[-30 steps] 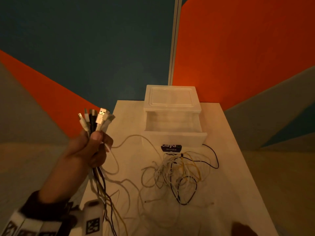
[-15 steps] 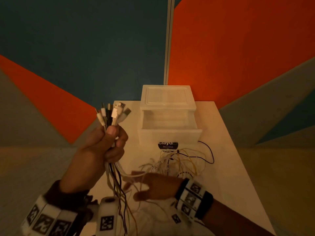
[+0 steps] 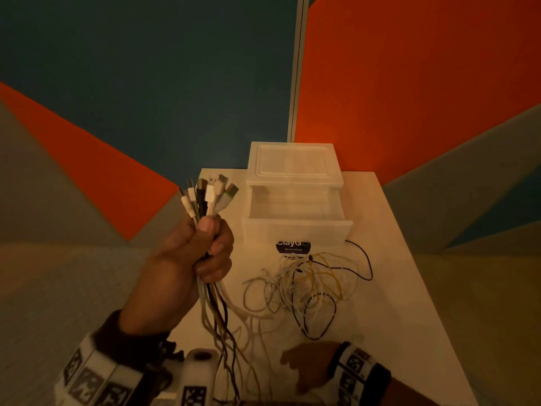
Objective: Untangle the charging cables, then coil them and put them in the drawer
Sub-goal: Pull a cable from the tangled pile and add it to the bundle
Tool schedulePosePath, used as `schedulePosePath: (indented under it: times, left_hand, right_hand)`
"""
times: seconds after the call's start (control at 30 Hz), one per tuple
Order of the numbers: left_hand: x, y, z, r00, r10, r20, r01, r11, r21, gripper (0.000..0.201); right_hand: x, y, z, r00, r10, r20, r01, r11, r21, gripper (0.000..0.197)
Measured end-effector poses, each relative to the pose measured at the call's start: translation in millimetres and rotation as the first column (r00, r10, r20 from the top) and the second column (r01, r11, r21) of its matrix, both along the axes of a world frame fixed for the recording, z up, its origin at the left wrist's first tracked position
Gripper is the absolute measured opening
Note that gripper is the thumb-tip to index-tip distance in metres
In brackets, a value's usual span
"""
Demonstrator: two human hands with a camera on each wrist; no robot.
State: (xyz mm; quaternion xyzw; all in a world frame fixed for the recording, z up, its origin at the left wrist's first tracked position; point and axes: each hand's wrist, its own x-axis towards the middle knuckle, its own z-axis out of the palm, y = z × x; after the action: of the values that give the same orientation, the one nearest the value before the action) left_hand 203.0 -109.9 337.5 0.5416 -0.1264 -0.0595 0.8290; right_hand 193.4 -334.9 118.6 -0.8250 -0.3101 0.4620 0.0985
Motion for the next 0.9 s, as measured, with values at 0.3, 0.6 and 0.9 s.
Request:
schedulePosePath:
  times: [0.3,0.6,0.9]
  left_hand:
    - [-6.6,-12.5,-18.0,0.997,-0.025,-0.068,0.024,1.0,-0.01,0.026]
    - [-3.3,11.3,-22.2,0.996,0.026,-0.089,-0.03,0.999,-0.046,0.027]
    - [6.8,40.8,-30.7,0.996,0.074,-0.058,-0.079,0.994,-0.072,0.023]
  right_hand:
    - [3.7,41.7,56.1,0.948,-0.308,-0.085,0.318,0.884,0.343,0.05]
    - [36.3,38.9,-57.7,0.938,-0.022,0.345,0.042,0.998,-0.05,0.054]
    - [61.2,25.4,-36.6,0.805,-0.307,0.507,0.199,0.946,0.257,0.03]
